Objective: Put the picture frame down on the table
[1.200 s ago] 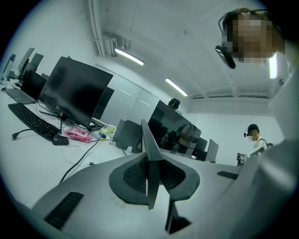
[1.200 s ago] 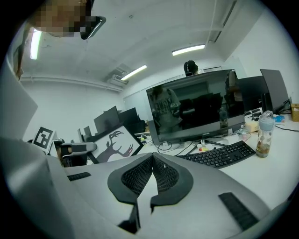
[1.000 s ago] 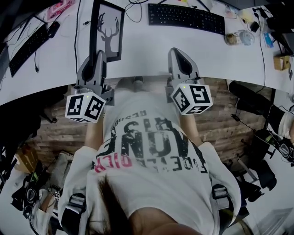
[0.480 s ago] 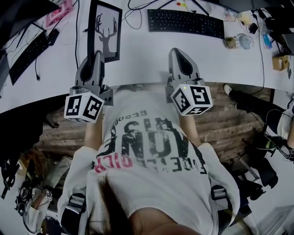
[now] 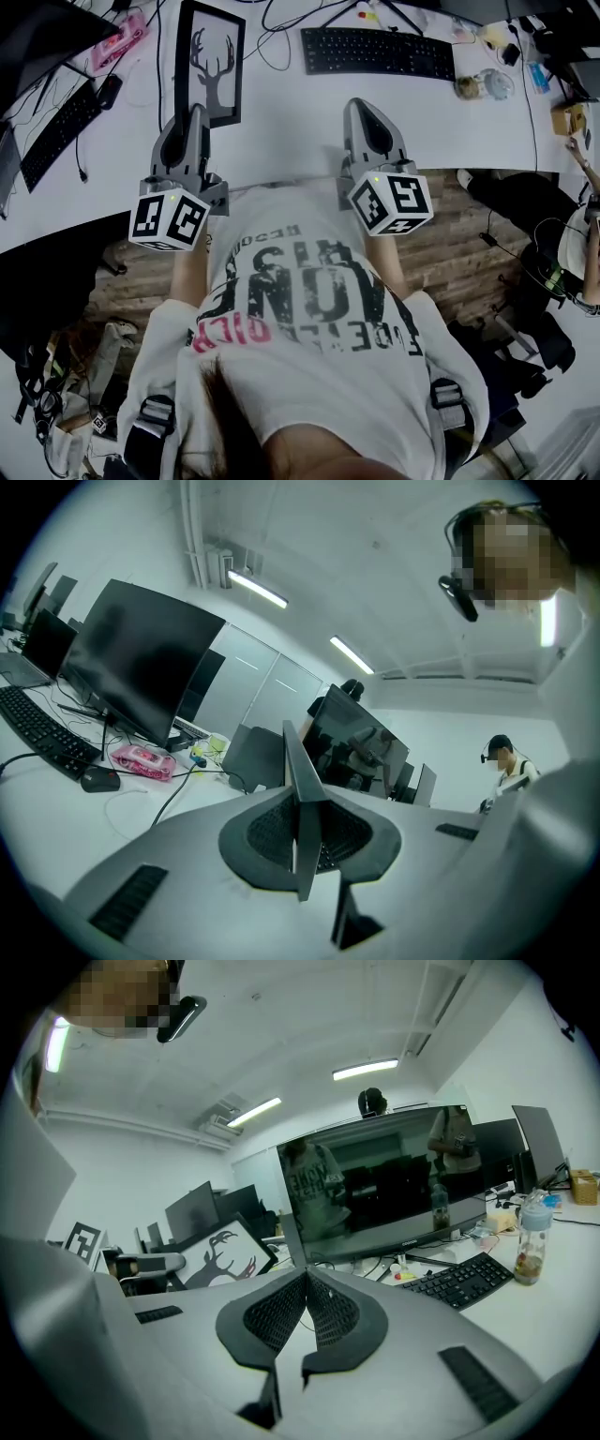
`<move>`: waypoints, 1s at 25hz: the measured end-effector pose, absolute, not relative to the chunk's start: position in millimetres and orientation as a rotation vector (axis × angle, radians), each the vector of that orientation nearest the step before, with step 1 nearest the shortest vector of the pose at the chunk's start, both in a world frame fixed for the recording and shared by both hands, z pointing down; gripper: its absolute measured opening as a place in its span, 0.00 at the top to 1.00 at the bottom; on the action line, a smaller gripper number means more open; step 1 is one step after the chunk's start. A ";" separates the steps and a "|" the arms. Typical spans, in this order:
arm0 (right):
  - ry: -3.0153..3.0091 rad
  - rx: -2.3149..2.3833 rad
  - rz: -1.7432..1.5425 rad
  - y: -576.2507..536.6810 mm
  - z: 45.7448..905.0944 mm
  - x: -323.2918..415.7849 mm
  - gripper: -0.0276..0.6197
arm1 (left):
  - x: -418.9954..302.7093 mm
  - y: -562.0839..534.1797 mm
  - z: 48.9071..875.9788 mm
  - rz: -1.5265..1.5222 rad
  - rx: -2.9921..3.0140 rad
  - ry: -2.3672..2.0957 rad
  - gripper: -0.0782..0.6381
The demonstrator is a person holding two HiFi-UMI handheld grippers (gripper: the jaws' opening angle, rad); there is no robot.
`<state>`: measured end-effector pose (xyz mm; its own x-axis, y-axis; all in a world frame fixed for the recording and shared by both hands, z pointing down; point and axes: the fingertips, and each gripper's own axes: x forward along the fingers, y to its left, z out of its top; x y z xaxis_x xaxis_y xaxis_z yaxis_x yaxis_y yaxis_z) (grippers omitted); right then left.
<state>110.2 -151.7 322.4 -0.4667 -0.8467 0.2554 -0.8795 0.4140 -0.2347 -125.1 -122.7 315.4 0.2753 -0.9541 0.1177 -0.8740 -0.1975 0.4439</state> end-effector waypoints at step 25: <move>-2.500 1.655 0.518 -135.7 323.4 106.8 0.96 | -136.3 -113.8 323.1 -0.237 2.136 -1.595 0.84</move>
<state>106.8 -135.7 323.4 -0.4046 -0.8750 0.2659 -0.9086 0.3516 -0.2255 -136.3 -113.8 323.1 0.3123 -0.9406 0.1332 -0.8612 -0.2211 0.4577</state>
